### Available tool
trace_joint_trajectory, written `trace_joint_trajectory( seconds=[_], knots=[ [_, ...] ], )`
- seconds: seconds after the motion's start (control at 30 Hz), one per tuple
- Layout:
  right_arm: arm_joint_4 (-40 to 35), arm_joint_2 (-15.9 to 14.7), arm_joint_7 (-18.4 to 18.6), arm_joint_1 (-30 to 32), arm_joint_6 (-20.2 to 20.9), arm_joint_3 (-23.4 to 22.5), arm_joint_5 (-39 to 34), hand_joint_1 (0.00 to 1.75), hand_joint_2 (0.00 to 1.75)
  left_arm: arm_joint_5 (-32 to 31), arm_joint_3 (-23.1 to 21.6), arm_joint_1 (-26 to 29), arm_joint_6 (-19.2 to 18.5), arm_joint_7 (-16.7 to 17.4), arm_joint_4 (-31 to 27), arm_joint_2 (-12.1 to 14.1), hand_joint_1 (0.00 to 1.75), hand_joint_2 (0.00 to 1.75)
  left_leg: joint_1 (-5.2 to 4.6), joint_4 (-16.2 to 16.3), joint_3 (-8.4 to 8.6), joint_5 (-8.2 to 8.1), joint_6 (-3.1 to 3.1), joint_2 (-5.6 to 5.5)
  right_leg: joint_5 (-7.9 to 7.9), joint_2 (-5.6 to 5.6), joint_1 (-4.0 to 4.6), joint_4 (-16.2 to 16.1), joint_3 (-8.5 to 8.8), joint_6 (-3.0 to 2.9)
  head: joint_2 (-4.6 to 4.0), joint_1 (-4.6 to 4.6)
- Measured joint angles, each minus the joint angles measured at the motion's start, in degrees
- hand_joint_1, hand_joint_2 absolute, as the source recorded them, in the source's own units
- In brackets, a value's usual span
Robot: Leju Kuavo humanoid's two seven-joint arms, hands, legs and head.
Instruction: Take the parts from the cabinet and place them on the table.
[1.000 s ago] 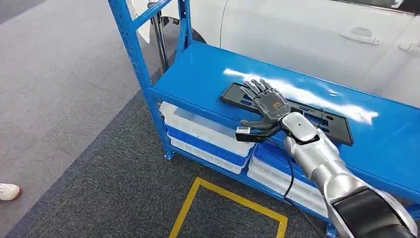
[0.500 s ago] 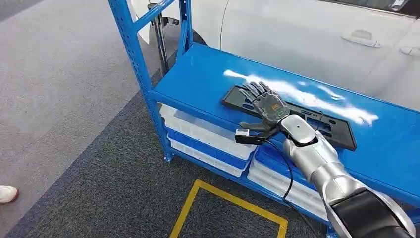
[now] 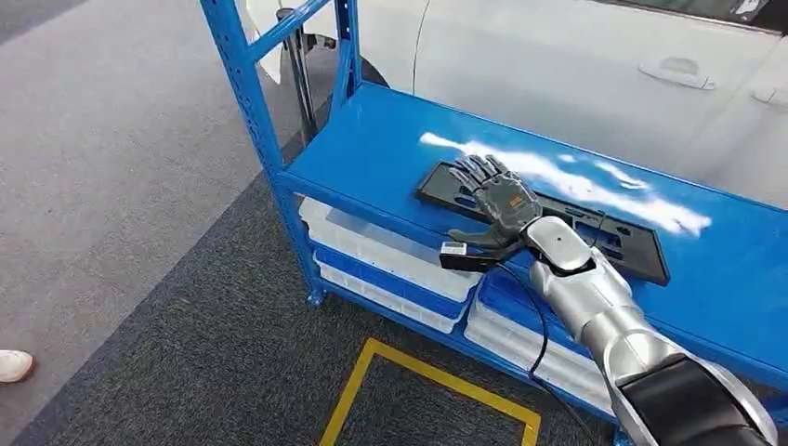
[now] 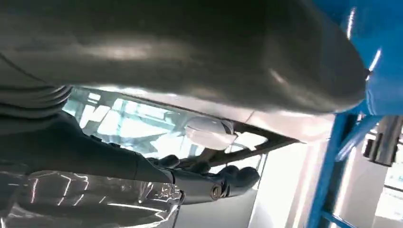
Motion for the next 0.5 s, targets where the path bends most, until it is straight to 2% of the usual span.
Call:
trace_joint_trajectory(
  seconds=[0.03,0.07,0.1,0.17,0.2,0.23,0.27,0.33,0.37,0.4,0.43,0.5],
  knots=[
    [0.00,0.02,0.00,0.00,0.00,-0.20,-0.17,0.00,0.00,0.00,0.00,0.01,-0.04,0.00,-0.02,0.02,0.00,0.00,-0.17,0.27,-0.16,-0.41,-0.35,0.08,0.34,0.16,-0.75,-0.58,0.44,-0.44,0.00,0.00],
    [0.00,0.15,-0.11,-0.05,0.04,-0.33,-0.37,0.00,0.00,0.00,0.00,0.00,-0.04,0.00,-0.02,0.02,0.00,0.00,-0.03,1.50,-0.41,-1.35,-0.62,0.04,0.37,0.32,-0.68,-0.77,0.64,-0.62,0.00,0.00],
    [0.00,0.20,-0.20,-0.11,0.09,-0.44,-0.61,0.00,0.00,0.00,0.00,-0.06,-0.06,0.00,0.00,0.02,0.00,0.00,-0.01,4.89,-1.87,-3.56,-0.80,0.04,0.30,0.37,-0.67,-0.74,0.65,-0.85,0.00,0.00],
    [0.15,0.20,-0.50,0.10,0.15,-0.57,-0.92,0.00,0.00,0.00,0.00,0.08,-0.11,-0.02,0.00,0.02,0.00,0.00,0.20,14.48,-6.35,-7.85,-1.19,0.05,0.25,0.83,-0.60,-0.69,0.64,-1.04,0.00,0.00],
    [0.24,0.20,-0.53,0.25,0.17,-0.61,-0.96,0.00,0.00,0.00,0.00,0.21,-0.13,-0.02,-0.02,0.02,0.00,0.00,0.27,17.40,-7.75,-8.47,-1.35,0.05,0.25,1.20,-0.60,-0.63,0.64,-1.04,0.00,0.00],
    [0.28,0.20,-0.61,0.43,0.17,-0.63,-0.98,0.00,0.00,0.00,0.00,0.28,-0.13,-0.02,0.00,0.02,0.00,0.00,0.36,17.66,-7.98,-7.78,-1.43,0.05,0.23,1.61,-0.62,-0.57,0.65,-1.02,0.00,0.00],
    [0.31,0.20,-0.66,0.54,0.17,-0.68,-0.98,0.00,0.00,0.00,0.00,0.28,-0.15,-0.02,-0.02,0.02,0.00,0.00,0.45,15.46,-7.06,-6.00,-1.41,0.02,0.22,2.14,-0.64,-0.48,0.65,-0.99,0.00,0.00],
    [0.31,0.28,-0.66,0.52,0.17,-0.87,-1.03,0.00,0.00,-0.02,0.00,0.23,-0.15,0.00,-0.02,0.11,0.00,0.00,0.64,5.57,-2.34,-0.69,-1.14,-0.59,0.01,3.36,-0.73,-0.18,0.69,-0.67,0.00,0.00],
    [0.31,0.48,-0.66,0.54,0.17,-0.92,-1.03,0.00,0.00,-0.04,0.00,0.22,-0.15,-0.02,0.00,0.13,0.00,0.00,0.81,1.51,-0.64,-0.02,-0.85,-2.79,-0.14,3.79,-0.84,0.01,0.60,-0.40,0.00,0.00],
    [0.31,0.52,-0.66,0.46,0.28,-0.92,-1.05,0.00,0.00,-0.04,0.00,0.22,-0.17,-0.02,0.00,0.13,0.00,0.00,0.94,0.54,0.06,-0.55,-0.76,-3.67,-0.17,4.24,-0.47,0.41,0.18,0.01,0.00,0.02],
    [0.31,0.52,-0.66,0.51,0.46,-1.01,-1.09,0.00,0.00,-0.04,0.00,0.18,-0.17,-0.02,0.00,0.11,0.00,0.00,0.87,0.88,-0.05,-0.50,-0.64,-3.19,0.02,4.75,-0.72,0.22,0.02,0.36,0.00,0.00],
    [0.33,0.46,-0.66,0.58,0.90,-1.31,-1.09,0.00,0.00,-0.04,0.00,0.23,-0.22,0.00,-0.02,0.13,0.00,0.00,0.41,0.84,0.00,-0.51,0.00,-2.28,0.29,5.73,-1.04,-0.11,-0.04,1.16,0.00,0.02]
  ],
)
